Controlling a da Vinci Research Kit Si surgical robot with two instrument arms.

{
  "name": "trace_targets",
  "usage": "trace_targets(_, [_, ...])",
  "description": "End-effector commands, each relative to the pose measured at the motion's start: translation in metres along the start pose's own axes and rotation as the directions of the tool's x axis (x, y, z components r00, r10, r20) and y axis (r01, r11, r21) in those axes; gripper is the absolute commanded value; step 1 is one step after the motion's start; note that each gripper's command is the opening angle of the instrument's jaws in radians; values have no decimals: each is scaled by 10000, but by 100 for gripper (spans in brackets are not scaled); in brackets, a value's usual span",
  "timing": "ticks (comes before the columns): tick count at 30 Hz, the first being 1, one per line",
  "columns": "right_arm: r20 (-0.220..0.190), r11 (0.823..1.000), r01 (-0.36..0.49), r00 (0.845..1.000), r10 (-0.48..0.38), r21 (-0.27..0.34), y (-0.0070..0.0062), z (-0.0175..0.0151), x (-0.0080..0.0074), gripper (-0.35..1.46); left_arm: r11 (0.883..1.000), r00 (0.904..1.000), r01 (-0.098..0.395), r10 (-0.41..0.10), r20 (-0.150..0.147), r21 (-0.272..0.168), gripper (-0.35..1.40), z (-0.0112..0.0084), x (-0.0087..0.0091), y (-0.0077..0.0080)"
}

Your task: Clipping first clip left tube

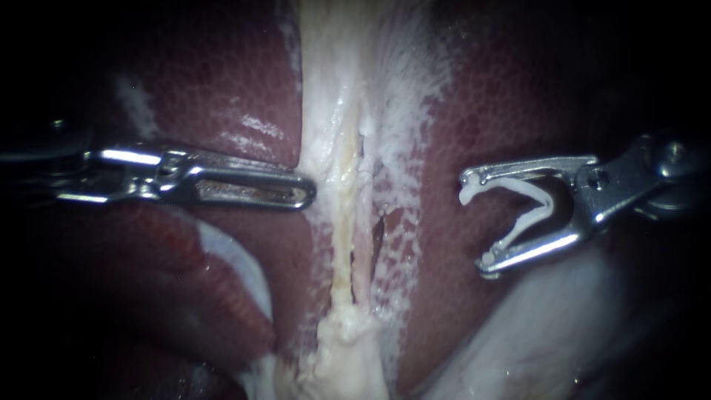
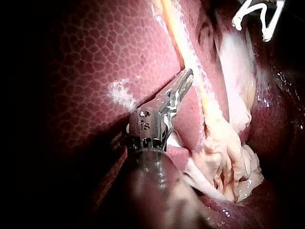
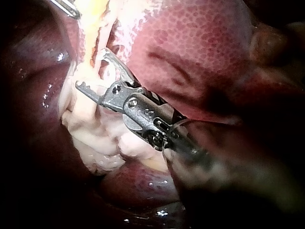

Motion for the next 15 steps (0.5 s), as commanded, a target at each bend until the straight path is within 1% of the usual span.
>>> trace_targets(1, [0, 10000, 0, 10000, 0, -3, 0, 0, 0, 60, 10000, 10000, 0, 0, -2, 16, -35, -1, 0, 0])
trace_targets(7, [17, 10000, 29, 10000, -29, -64, -2, 7, -3, 60, 9999, 10000, 26, -26, -39, 117, -35, -14, -4, -4])
trace_targets(8, [25, 9999, 106, 9999, -106, -62, -3, 11, -5, 60, 9999, 10000, 36, -36, -35, 110, -35, -18, -6, -5])
trace_targets(12, [12, 9987, -451, 9990, 451, 218, -8, 32, -14, 60, 9999, 9999, 92, -92, -46, 68, -35, -34, -15, -13])
trace_targets(15, [34, 9949, -937, 9956, 936, 383, -12, 53, -22, 60, 9998, 9998, 161, -162, 150, 66, -35, -51, -25, -24])
